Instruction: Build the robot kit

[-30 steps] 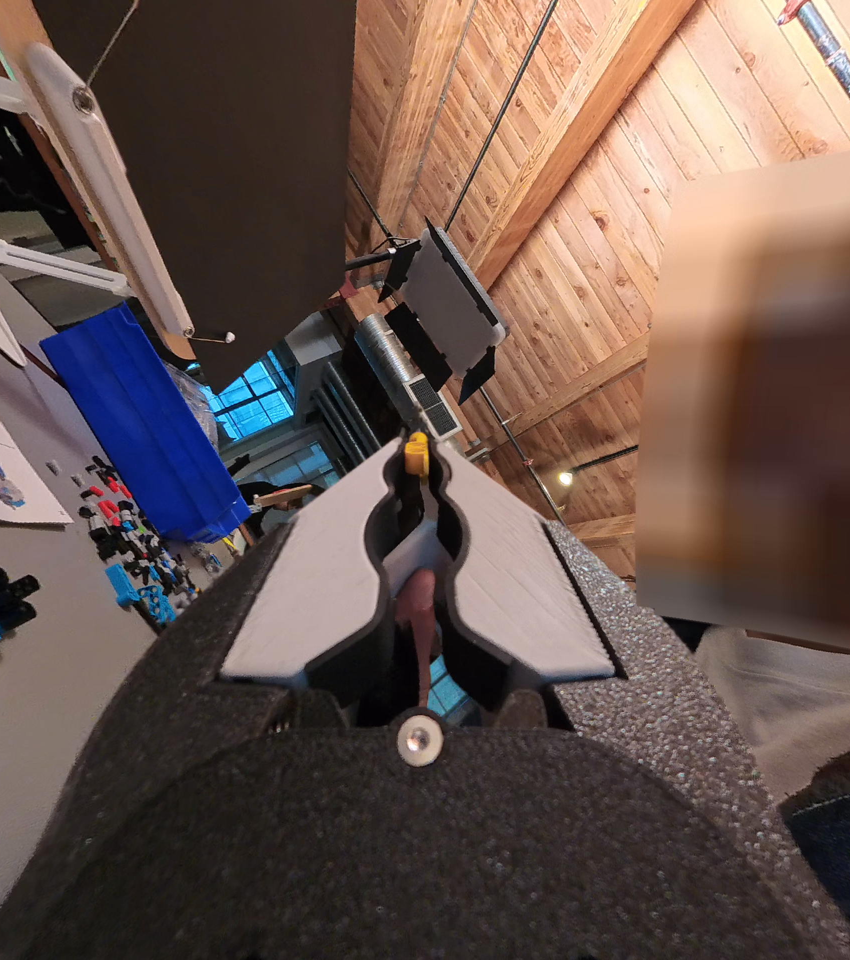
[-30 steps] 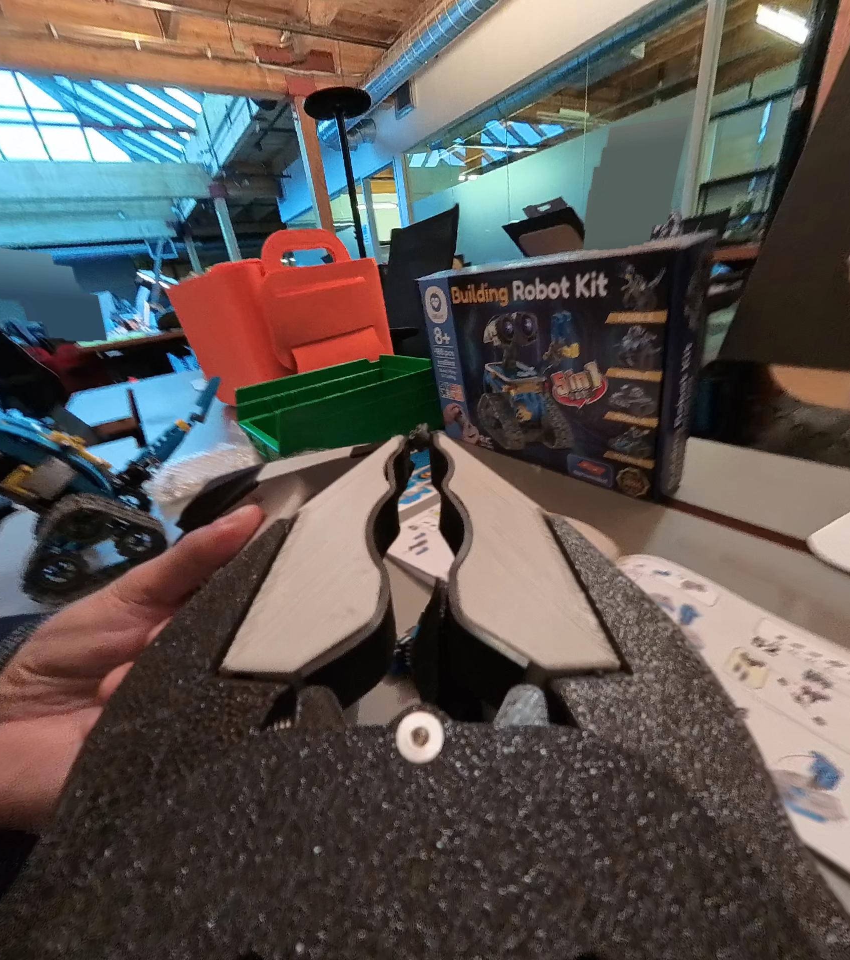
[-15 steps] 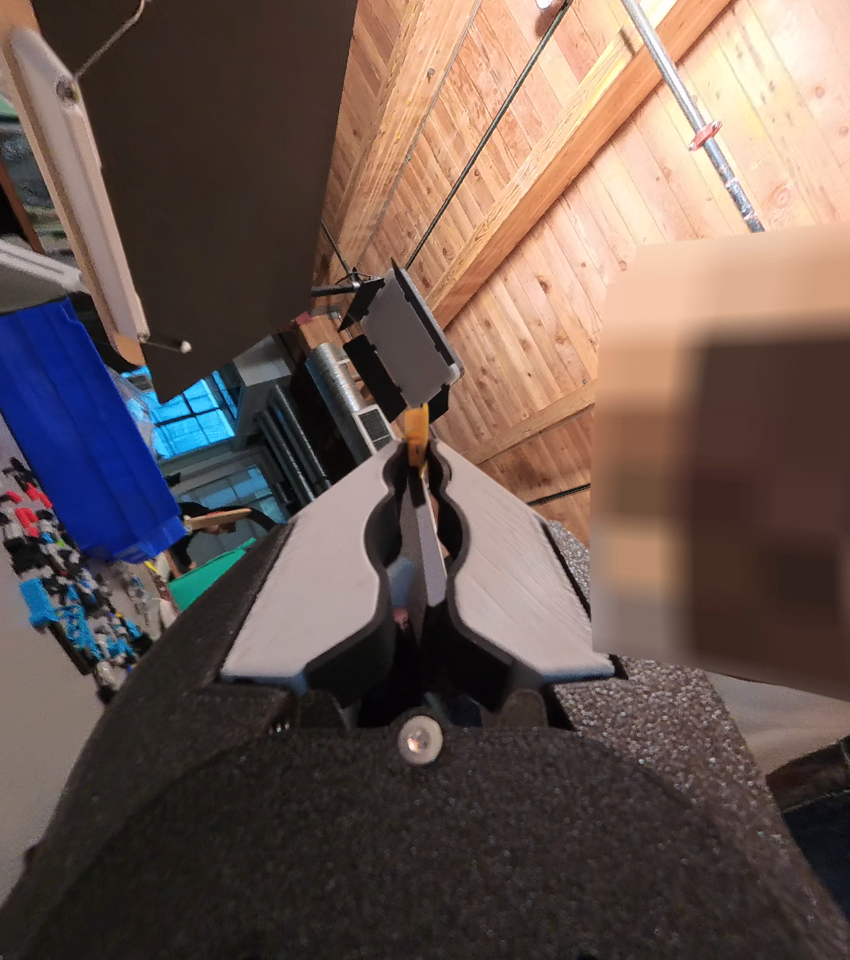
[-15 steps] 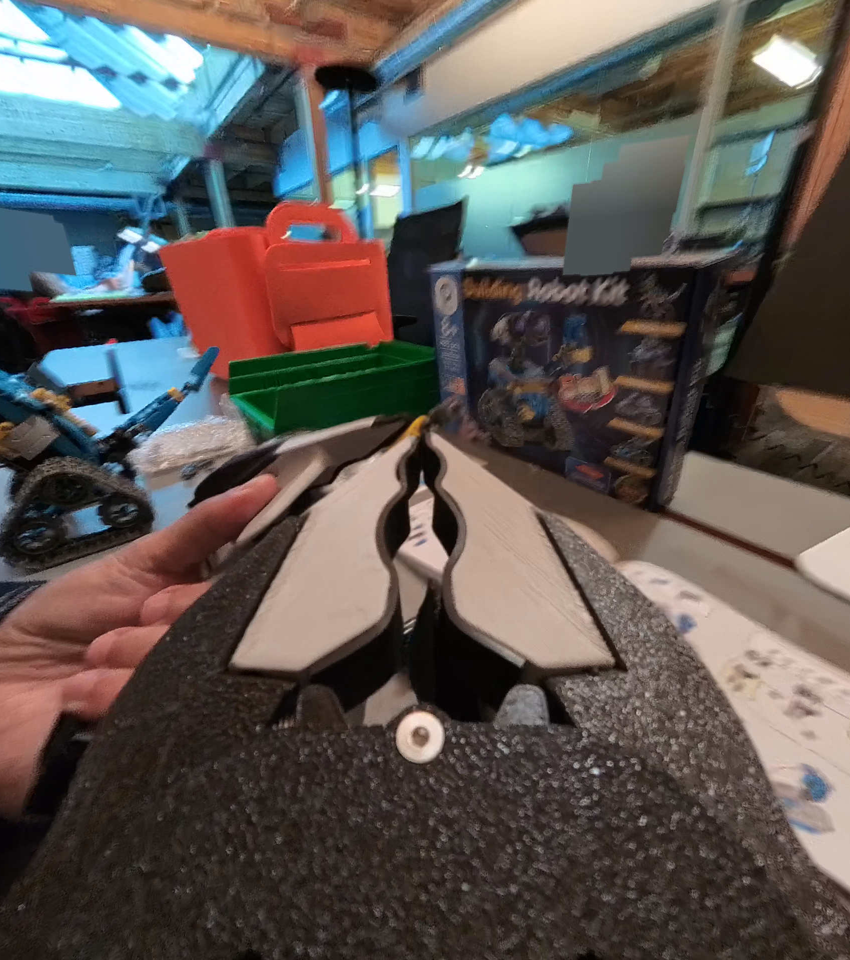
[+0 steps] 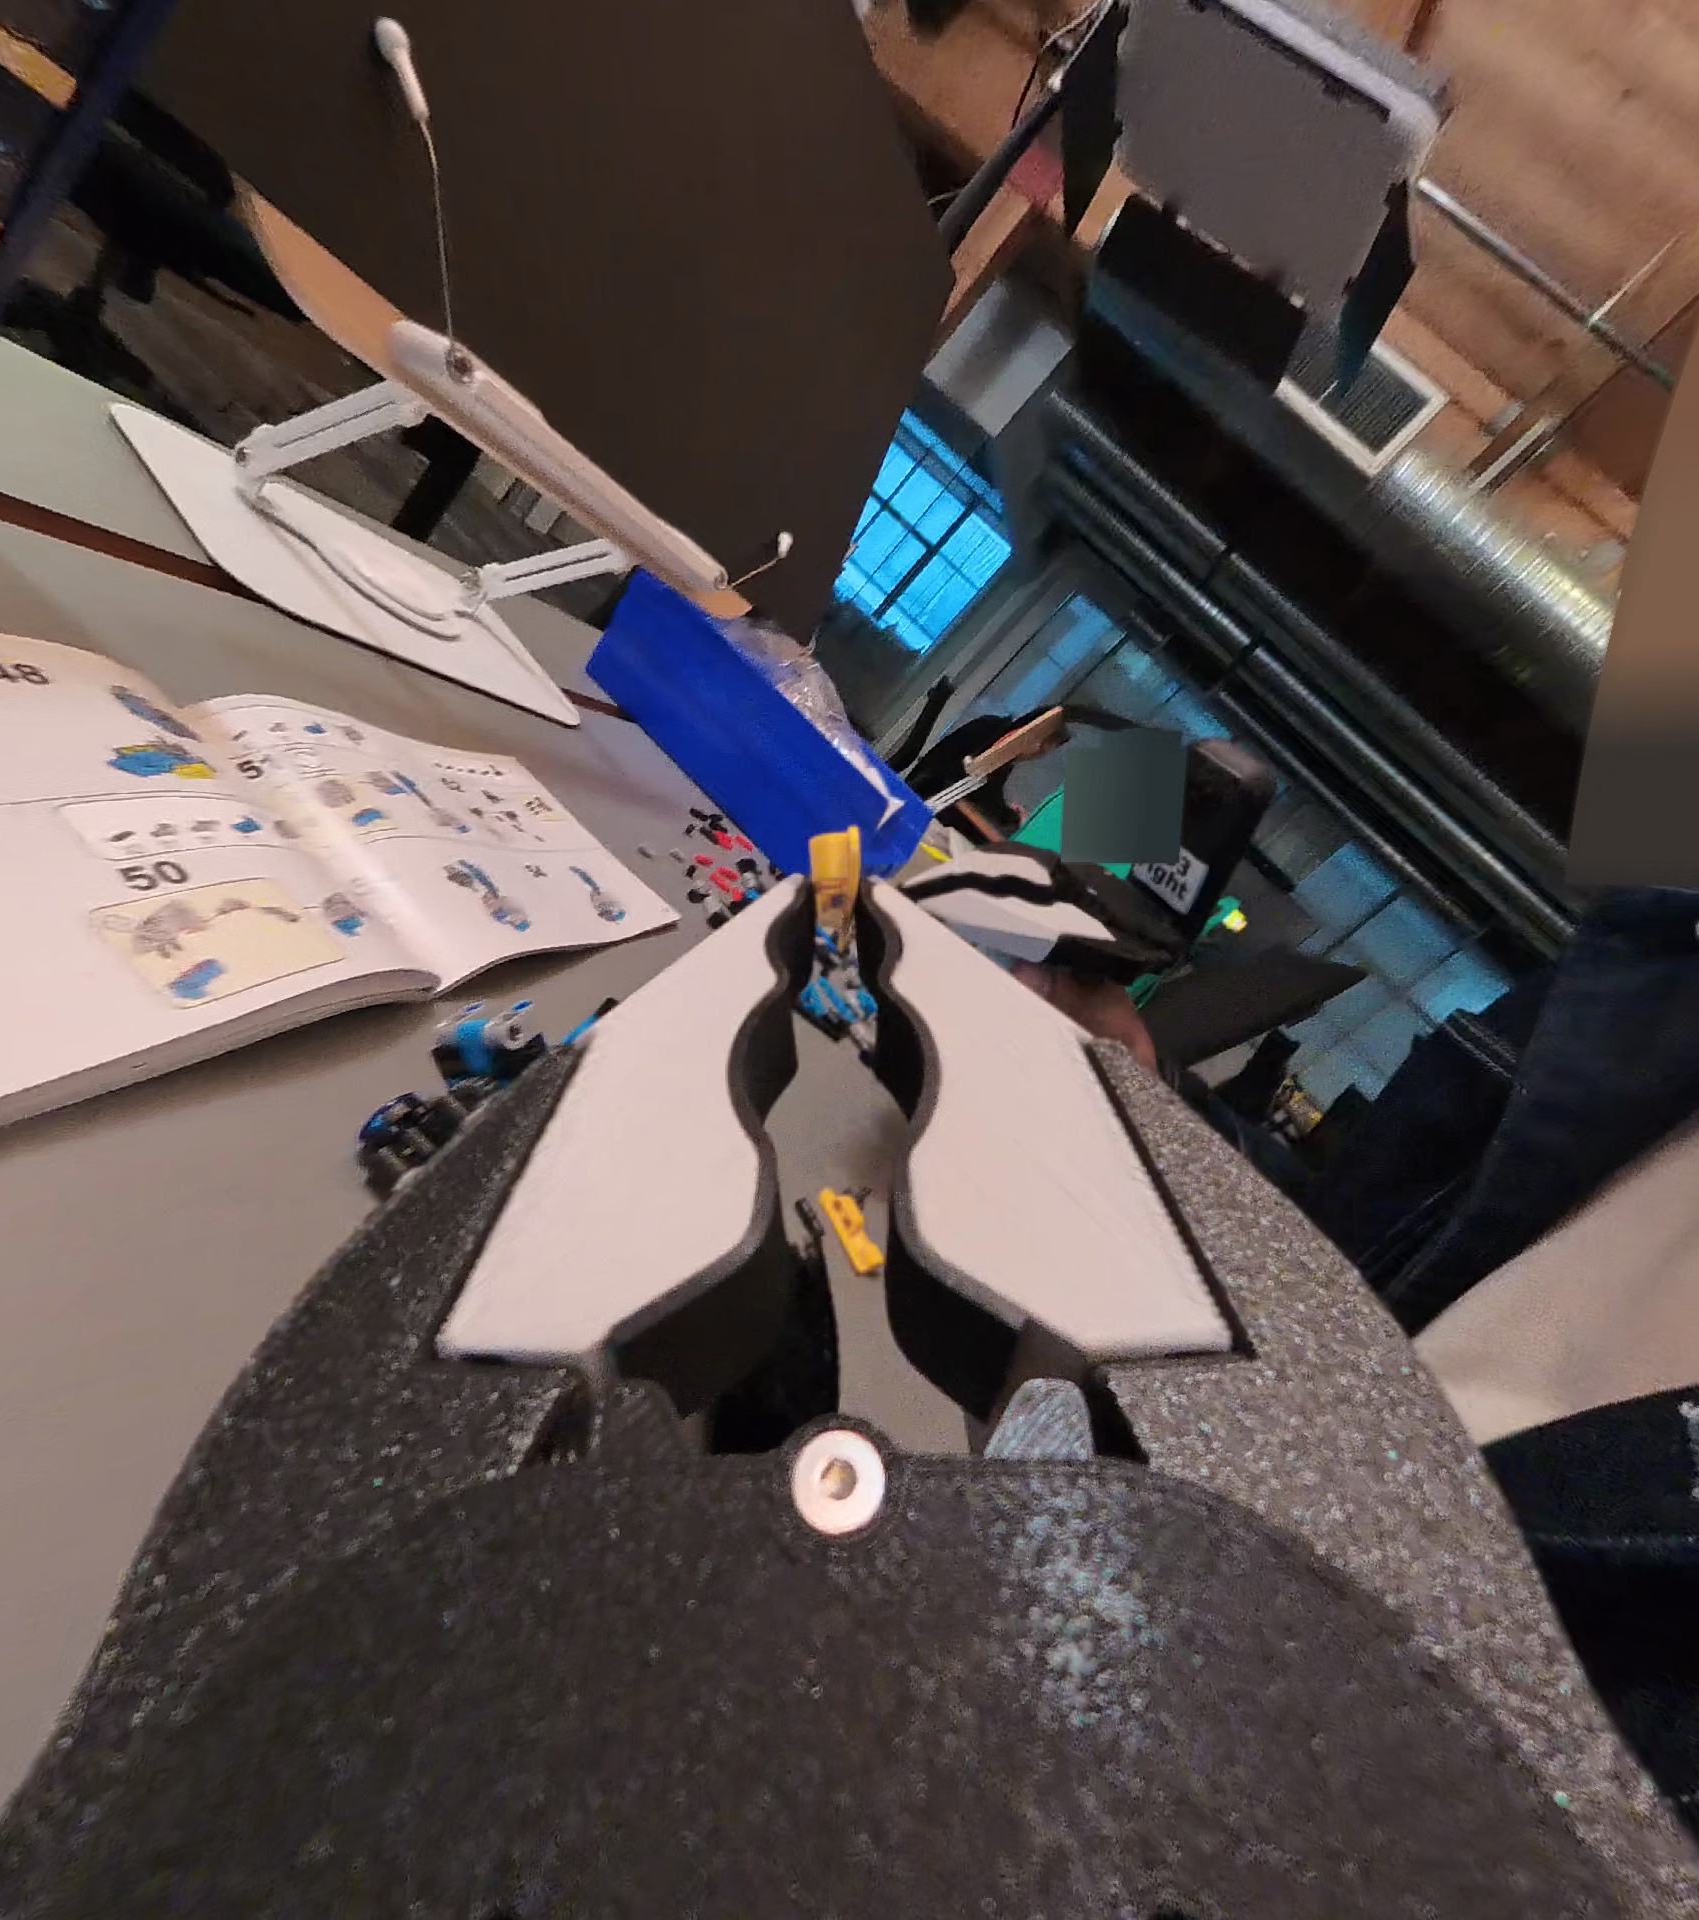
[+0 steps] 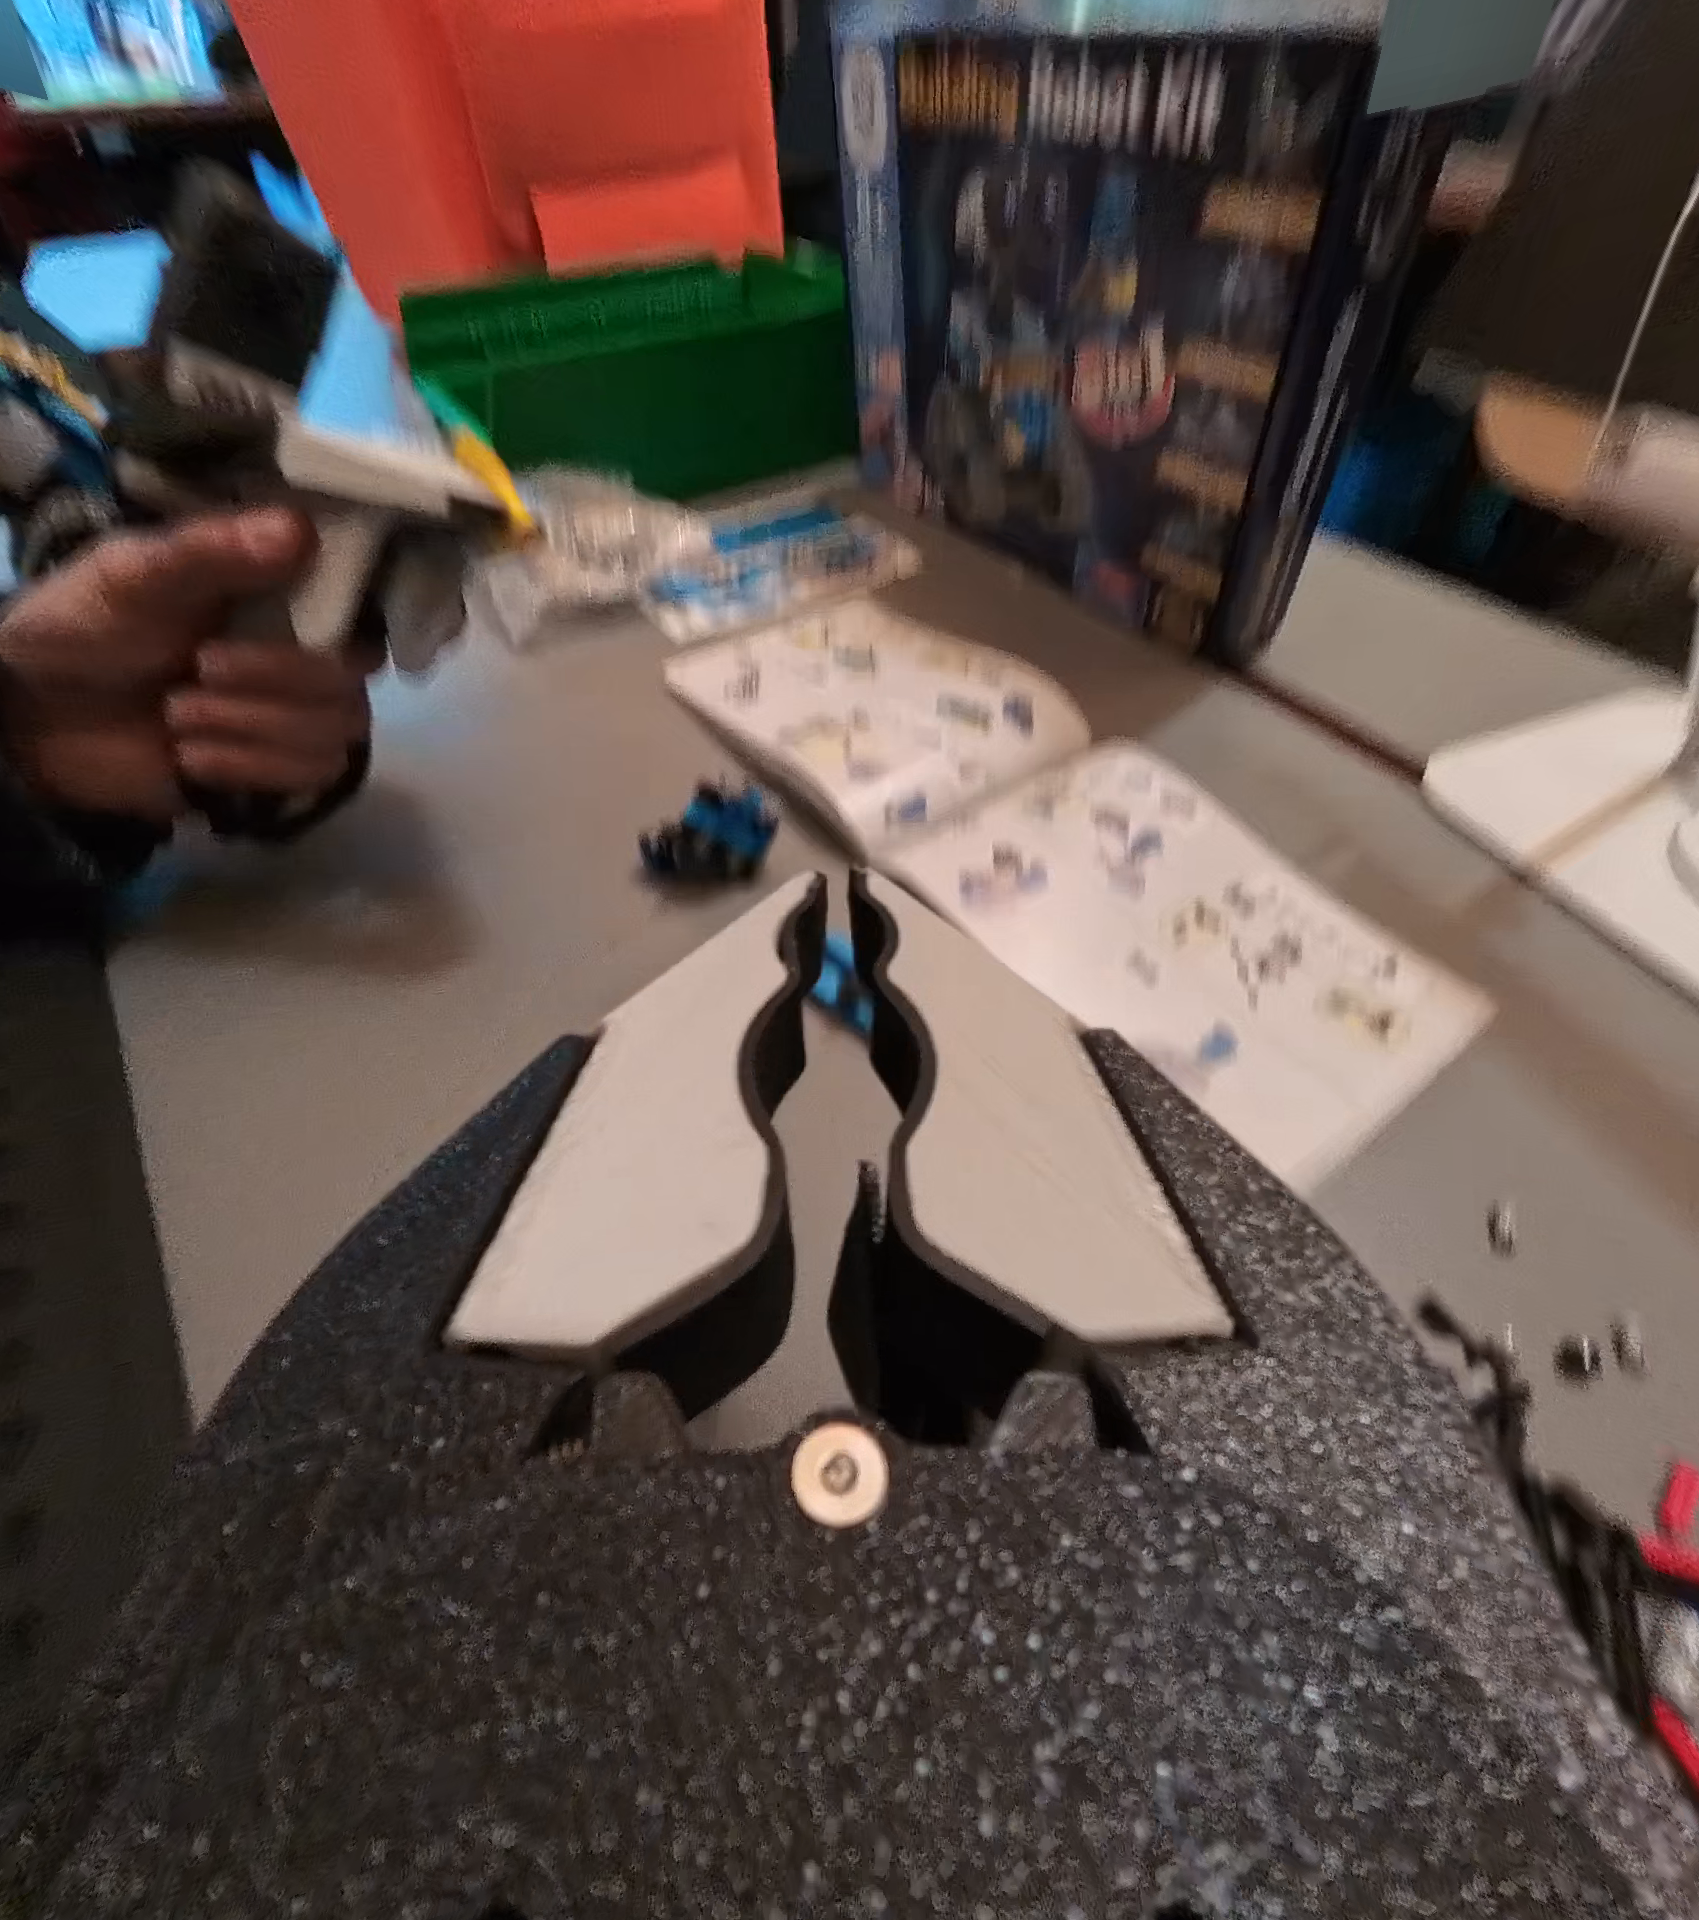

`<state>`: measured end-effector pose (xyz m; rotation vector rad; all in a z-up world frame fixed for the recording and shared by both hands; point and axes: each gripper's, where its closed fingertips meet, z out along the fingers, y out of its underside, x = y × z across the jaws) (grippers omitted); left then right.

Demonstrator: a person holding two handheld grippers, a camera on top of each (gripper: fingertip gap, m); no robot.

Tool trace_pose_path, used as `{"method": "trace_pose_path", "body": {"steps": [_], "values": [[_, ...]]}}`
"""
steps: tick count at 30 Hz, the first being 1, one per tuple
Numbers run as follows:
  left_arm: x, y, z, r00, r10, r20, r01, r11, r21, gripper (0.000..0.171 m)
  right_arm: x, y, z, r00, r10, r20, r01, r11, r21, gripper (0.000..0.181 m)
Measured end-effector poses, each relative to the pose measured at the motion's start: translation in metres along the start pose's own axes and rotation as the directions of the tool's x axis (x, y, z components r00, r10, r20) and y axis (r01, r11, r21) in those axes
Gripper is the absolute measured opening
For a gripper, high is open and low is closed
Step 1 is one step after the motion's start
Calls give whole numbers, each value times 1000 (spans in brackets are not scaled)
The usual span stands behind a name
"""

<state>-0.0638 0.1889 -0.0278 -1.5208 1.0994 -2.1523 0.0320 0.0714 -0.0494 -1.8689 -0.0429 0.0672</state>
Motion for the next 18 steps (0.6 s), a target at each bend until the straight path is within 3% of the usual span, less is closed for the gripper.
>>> {"method": "trace_pose_path", "body": {"steps": [4,8,10,14,18], "values": [[-13,-2,-6,998,20,65,-20,1000,-6,7,2,46,3,996,92,14,-87,970,-226,12],[-15,-7,-8,997,7,71,-9,1000,20,7,-19,62,50,989,106,103,-59,922,-382,24],[-14,-7,-10,997,22,75,-24,999,23,7,-25,63,75,986,50,156,18,913,-407,27],[-7,-5,-10,996,65,62,-65,998,4,7,-20,68,91,930,-277,240,354,849,-391,22],[6,-2,-7,998,68,-10,-68,997,-23,7,-27,60,91,822,-346,451,515,789,-333,24]]}}
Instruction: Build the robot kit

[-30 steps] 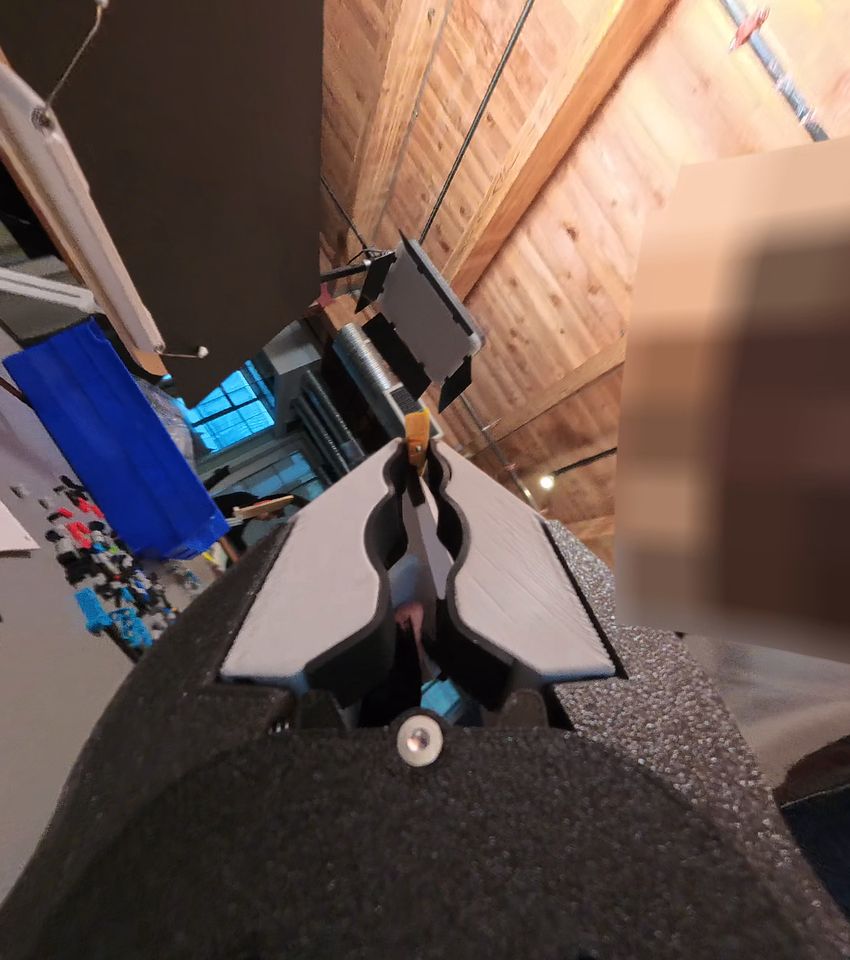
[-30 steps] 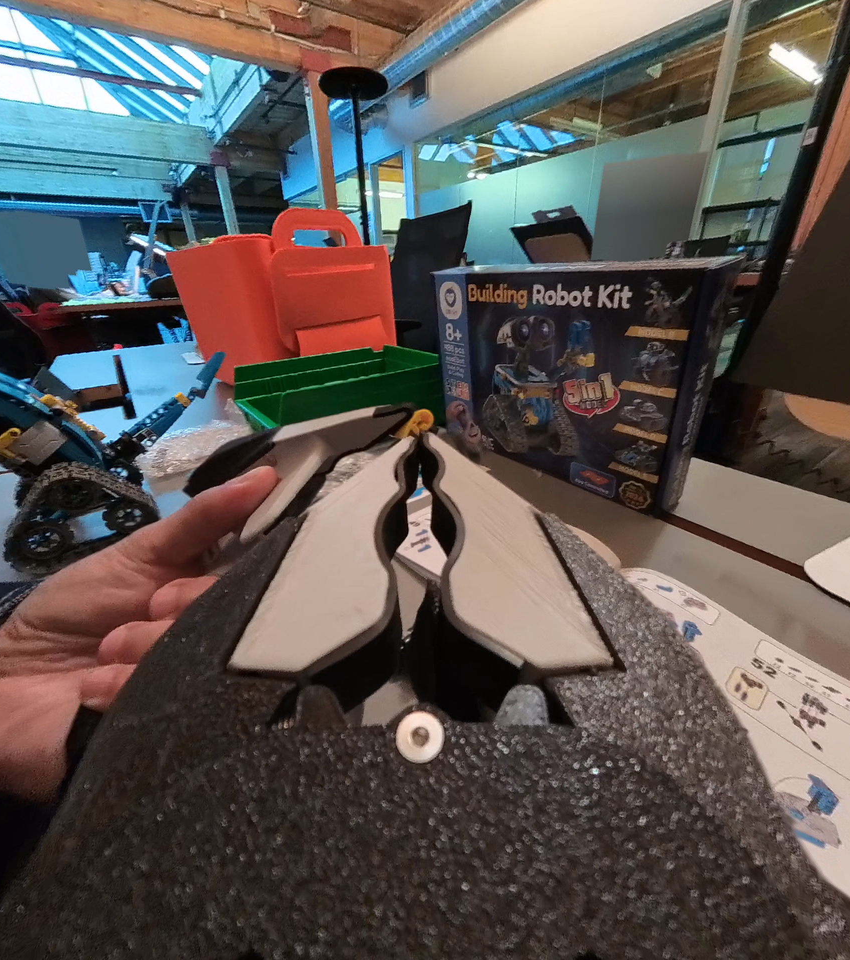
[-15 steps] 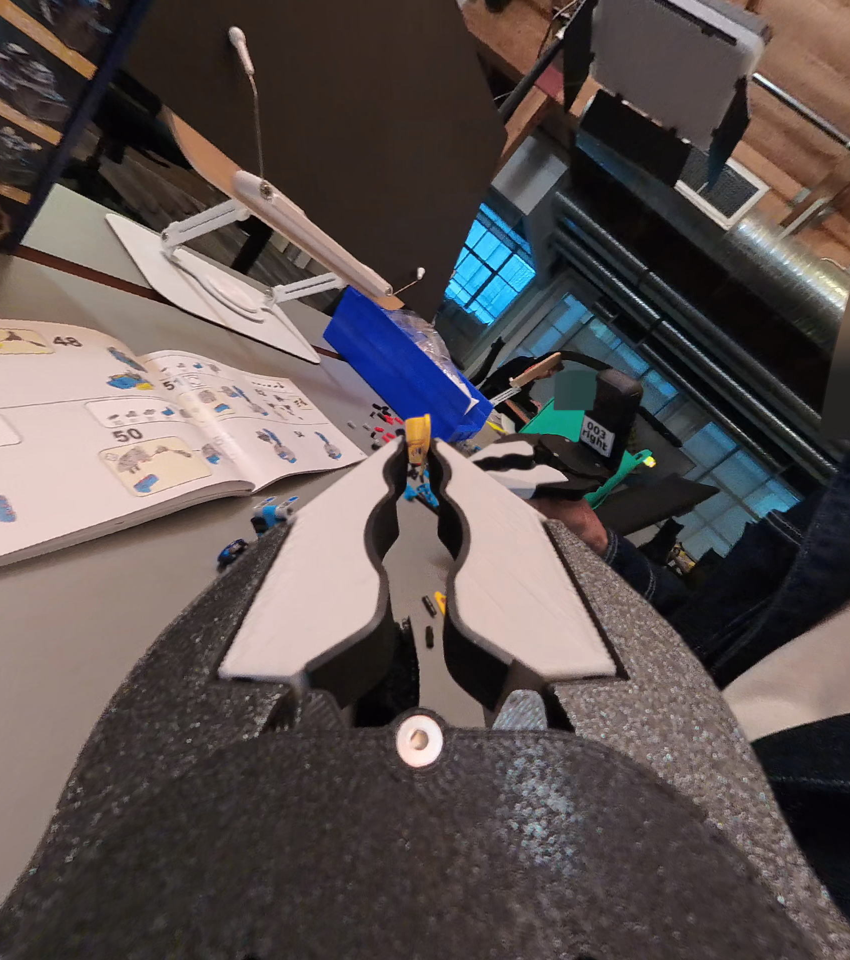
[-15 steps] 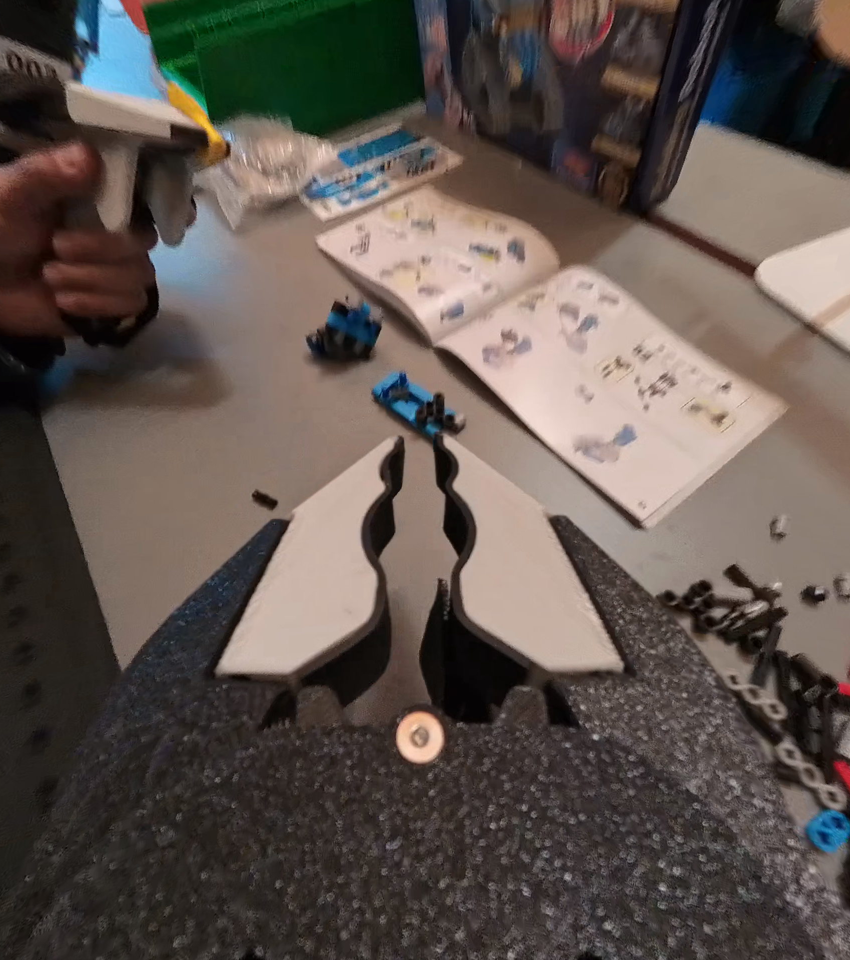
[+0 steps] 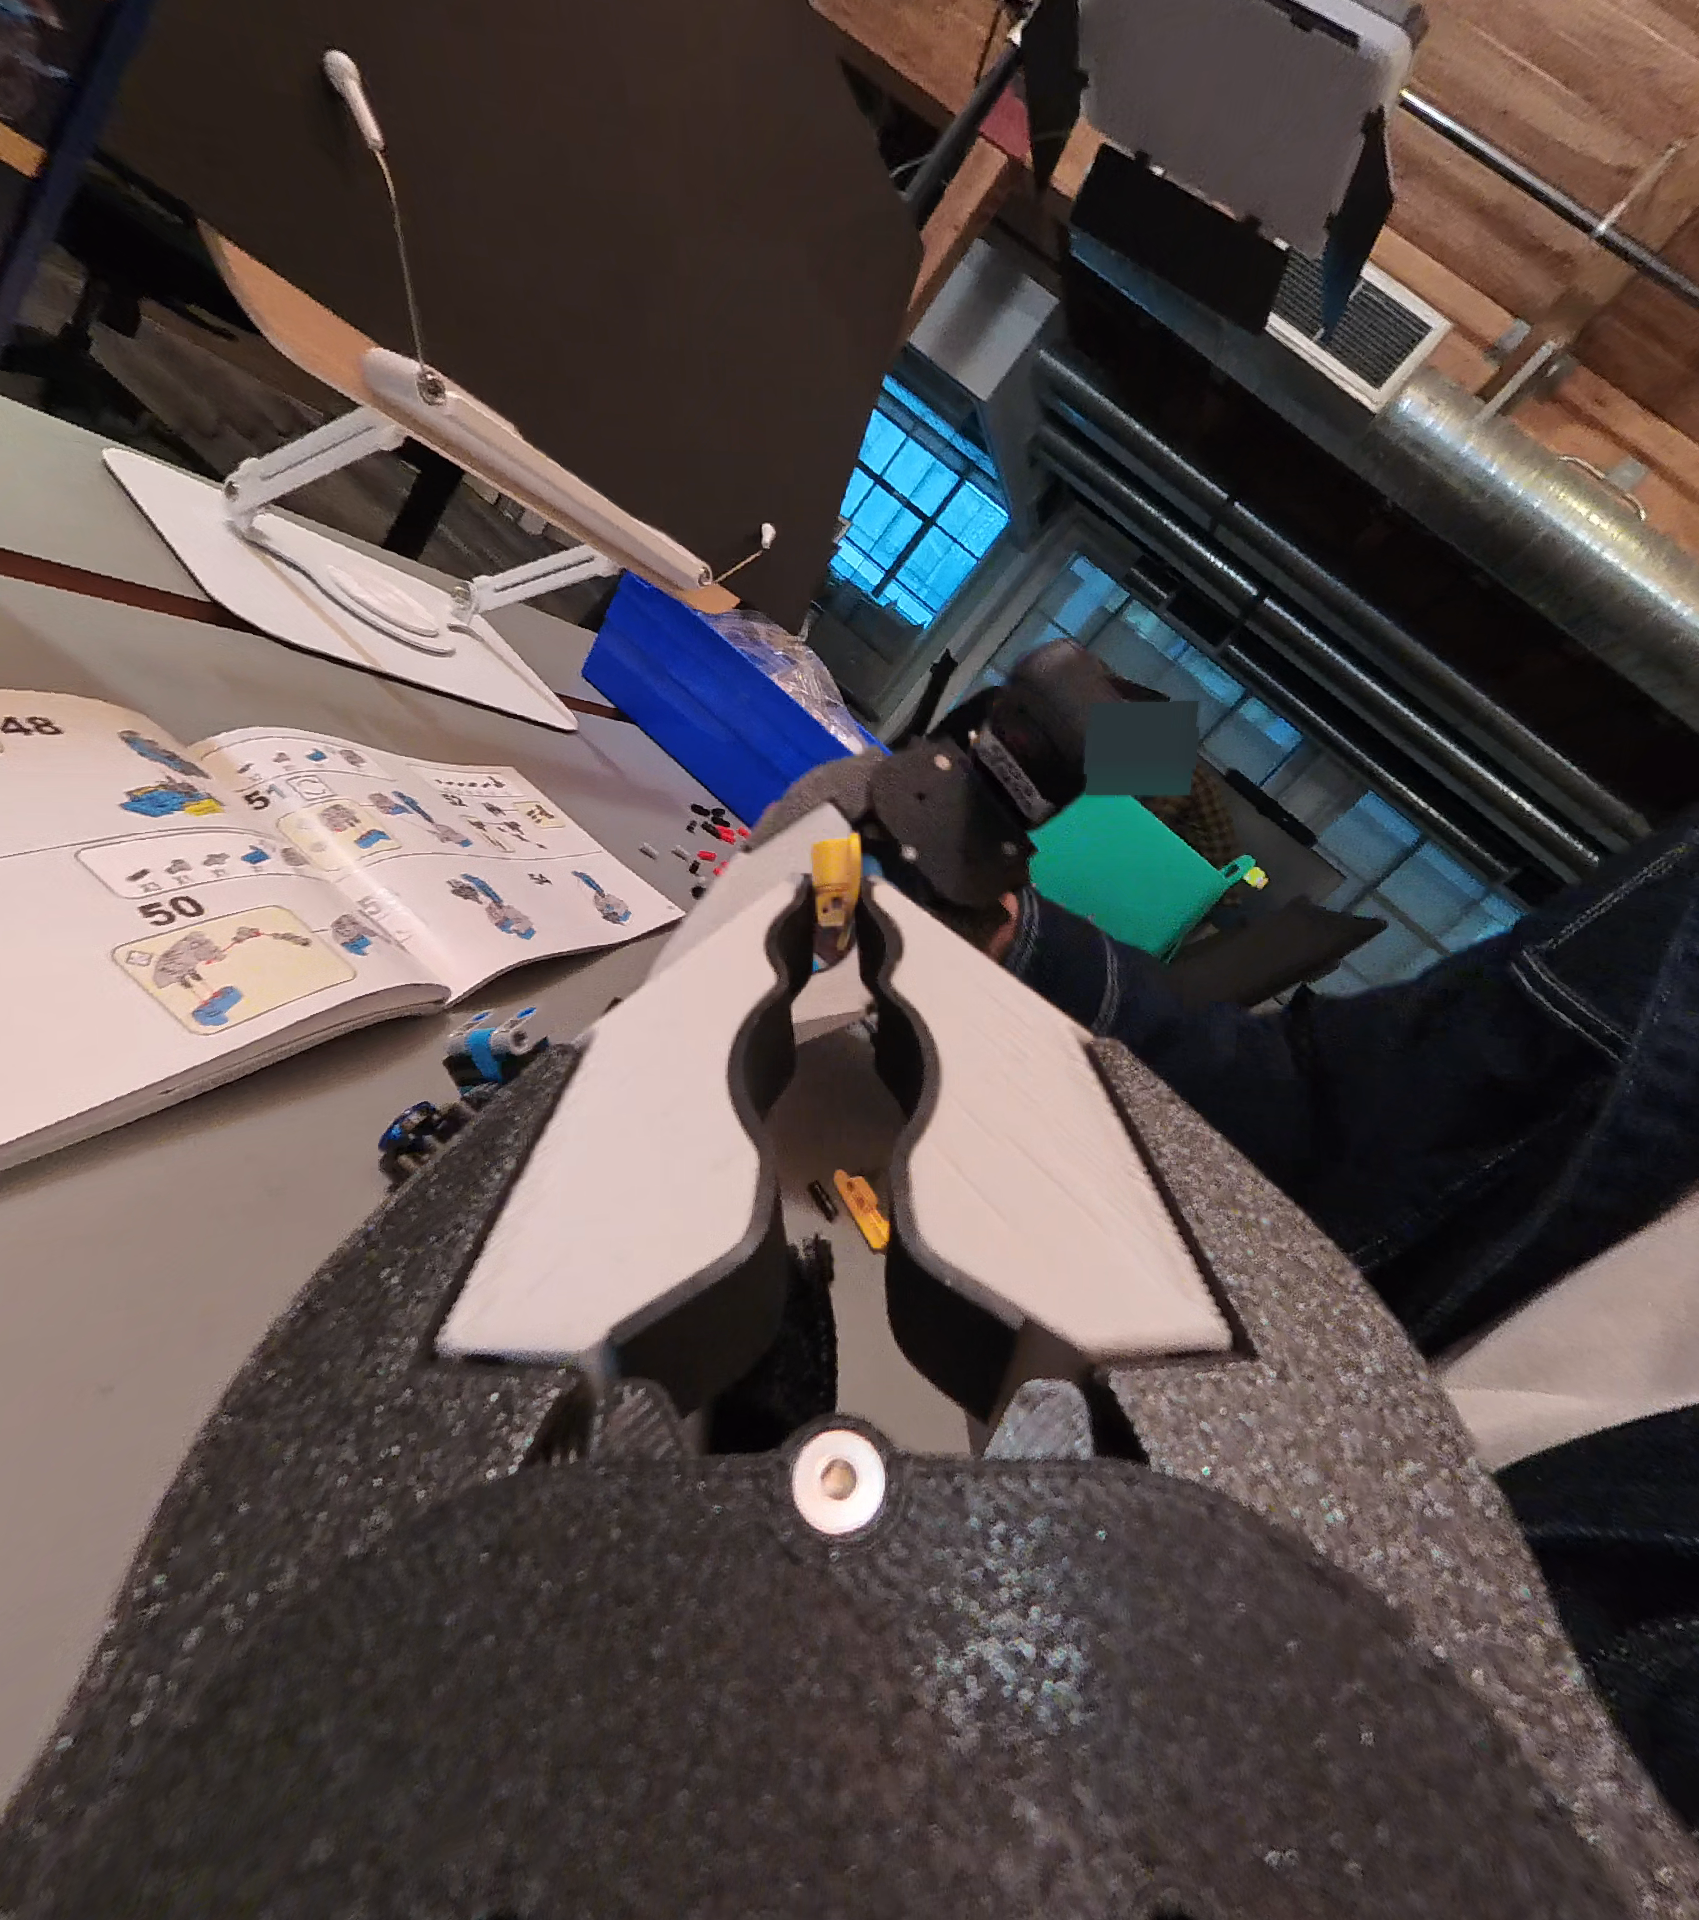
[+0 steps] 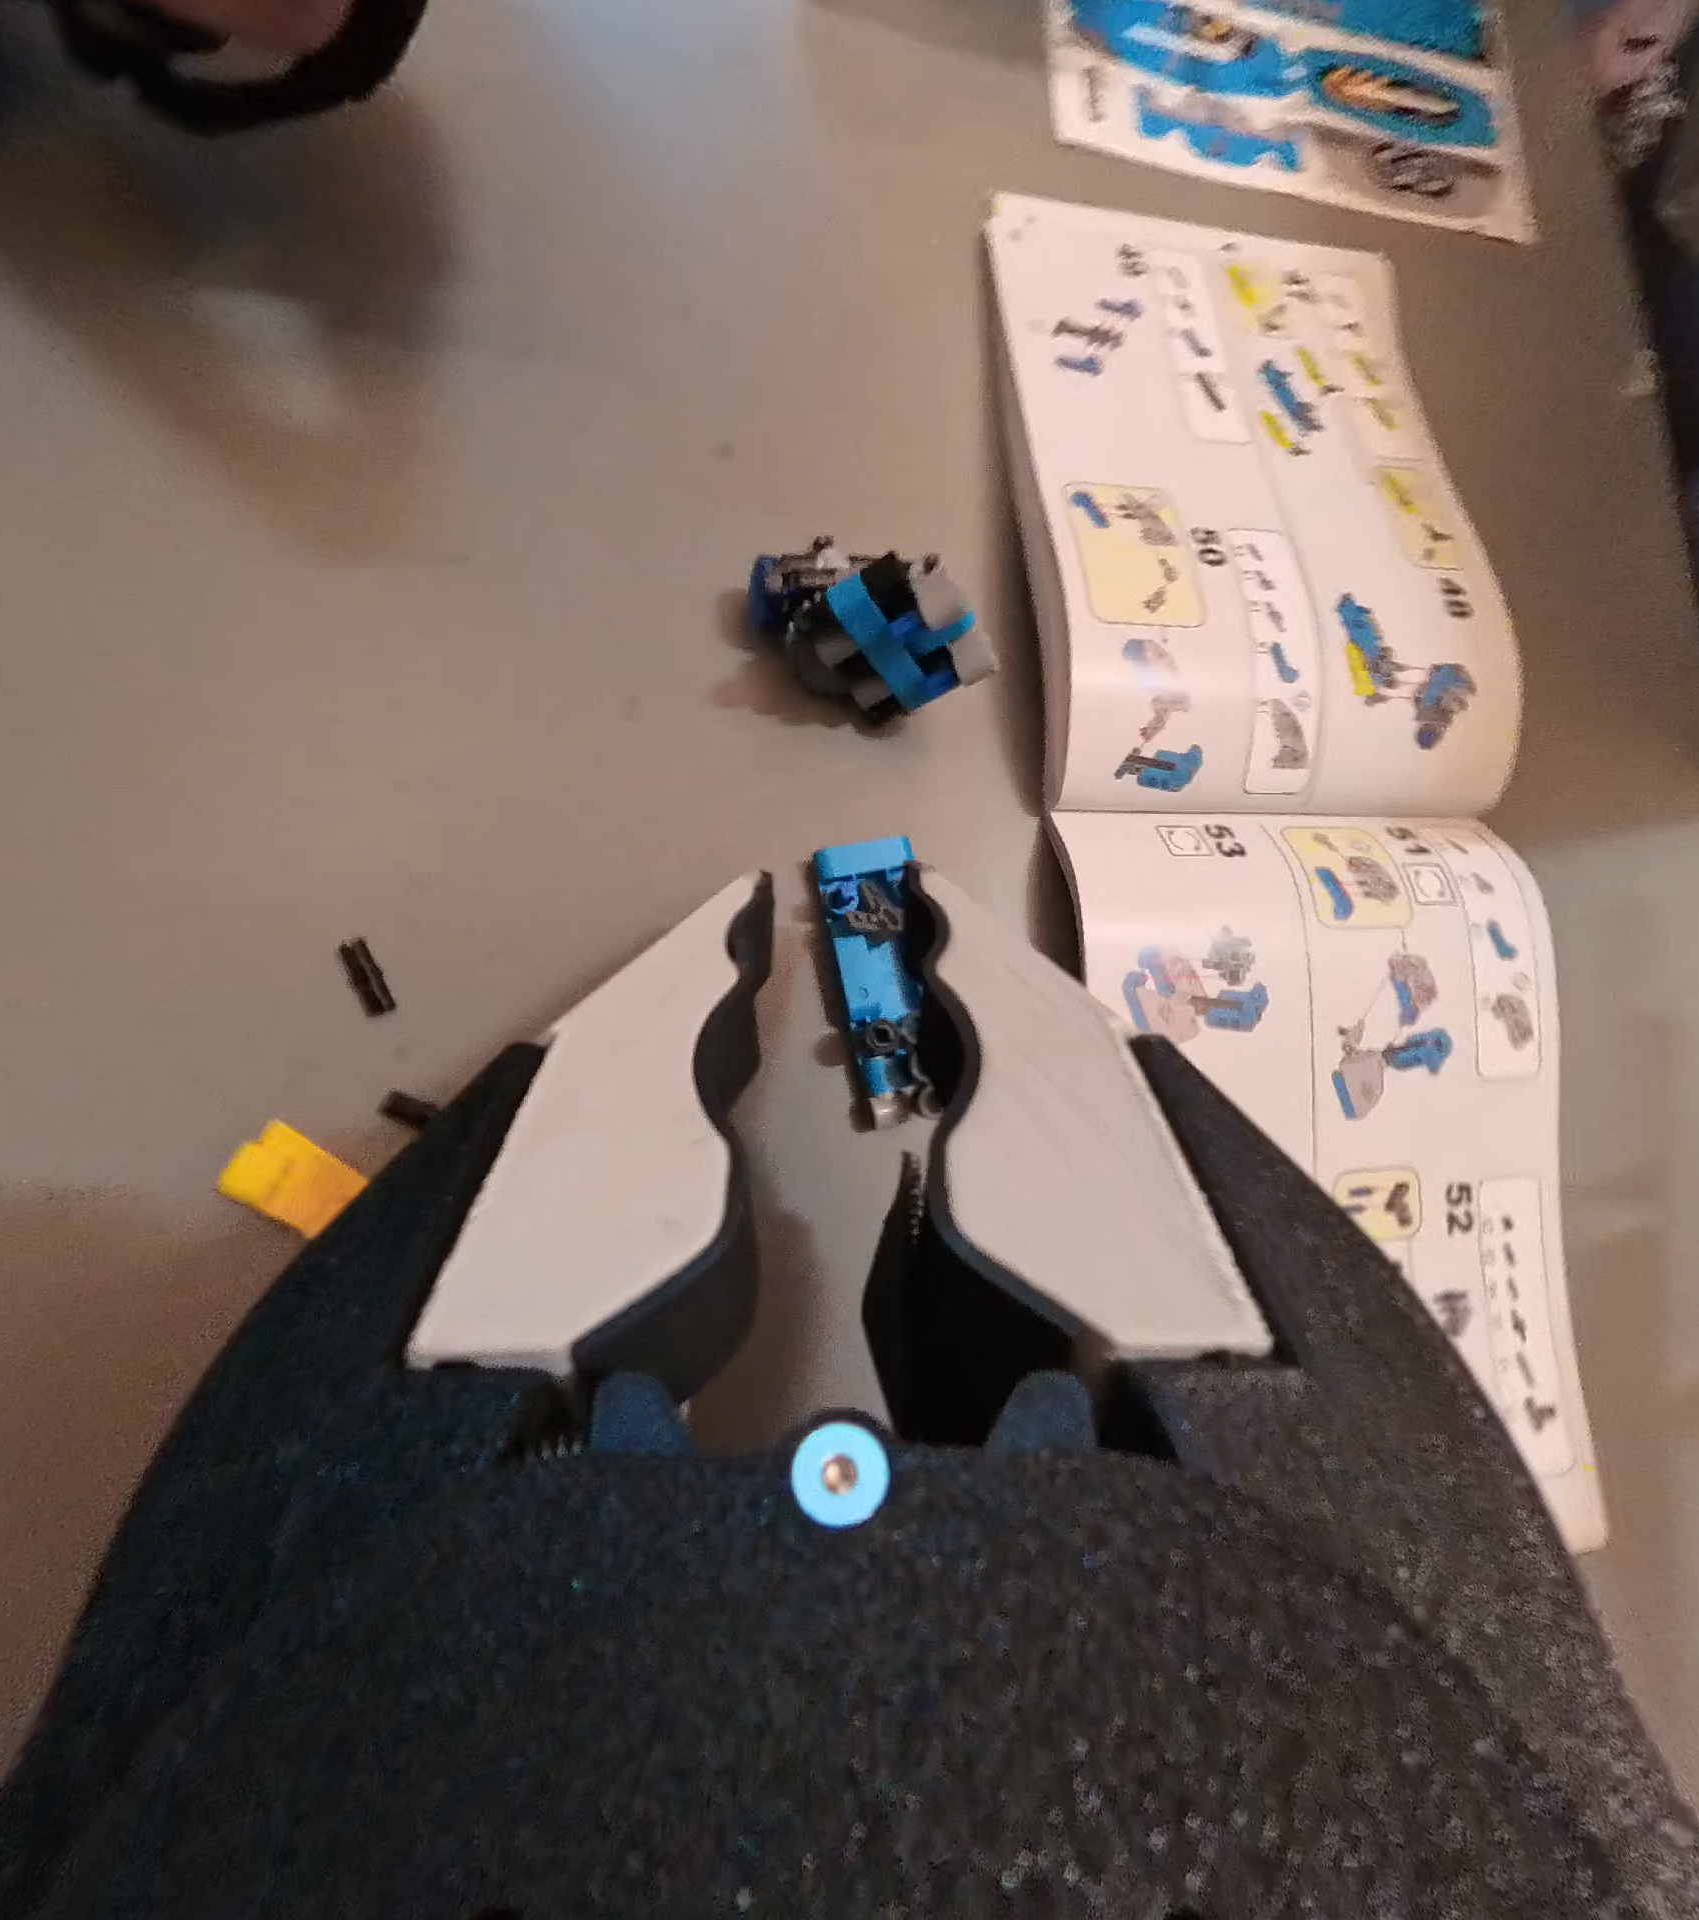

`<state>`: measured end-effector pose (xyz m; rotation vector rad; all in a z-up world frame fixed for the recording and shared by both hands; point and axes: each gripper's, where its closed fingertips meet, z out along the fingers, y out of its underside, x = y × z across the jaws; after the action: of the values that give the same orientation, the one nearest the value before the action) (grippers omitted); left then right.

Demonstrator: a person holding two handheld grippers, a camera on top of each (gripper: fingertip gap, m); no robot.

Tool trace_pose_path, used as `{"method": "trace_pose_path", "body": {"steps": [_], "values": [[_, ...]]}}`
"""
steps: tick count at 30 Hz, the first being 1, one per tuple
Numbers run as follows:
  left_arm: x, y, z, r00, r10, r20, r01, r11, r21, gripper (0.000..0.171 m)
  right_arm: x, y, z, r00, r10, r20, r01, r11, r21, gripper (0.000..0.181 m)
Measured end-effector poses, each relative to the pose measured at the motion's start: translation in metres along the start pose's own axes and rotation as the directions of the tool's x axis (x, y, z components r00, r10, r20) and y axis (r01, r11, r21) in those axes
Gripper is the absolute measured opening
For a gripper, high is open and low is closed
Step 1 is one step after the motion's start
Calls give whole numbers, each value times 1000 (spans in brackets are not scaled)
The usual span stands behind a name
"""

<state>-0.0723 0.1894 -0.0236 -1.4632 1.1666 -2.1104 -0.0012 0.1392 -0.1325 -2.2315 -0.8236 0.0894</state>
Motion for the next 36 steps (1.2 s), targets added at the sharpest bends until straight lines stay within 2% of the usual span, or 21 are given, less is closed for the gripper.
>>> {"method": "trace_pose_path", "body": {"steps": [2,6,13,17,21,28,32,34,36], "values": [[4,3,2,1000,24,-6,-24,999,-23,7,8,8,5,998,-56,33,58,997,-44,27],[8,6,1,998,67,-1,-67,997,-37,7,0,11,11,984,-101,148,104,994,-13,21],[7,8,3,998,68,-3,-68,996,-51,7,4,22,18,983,-138,125,141,990,-21,13],[7,11,4,996,84,3,-84,994,-67,7,4,21,19,985,-100,143,101,995,-5,21],[6,12,4,996,83,7,-83,994,-69,7,5,18,22,986,-80,143,78,997,22,21],[6,12,4,998,70,-4,-70,995,-65,7,5,11,20,977,50,205,-62,997,51,0],[5,12,4,998,66,-1,-66,996,-61,7,11,9,16,990,23,139,-32,998,58,2],[5,11,4,998,66,0,-66,996,-58,7,11,6,16,994,22,110,-29,998,61,29],[5,11,4,998,62,-4,-63,996,-60,7,7,5,17,993,4,116,-10,999,49,23]]}}
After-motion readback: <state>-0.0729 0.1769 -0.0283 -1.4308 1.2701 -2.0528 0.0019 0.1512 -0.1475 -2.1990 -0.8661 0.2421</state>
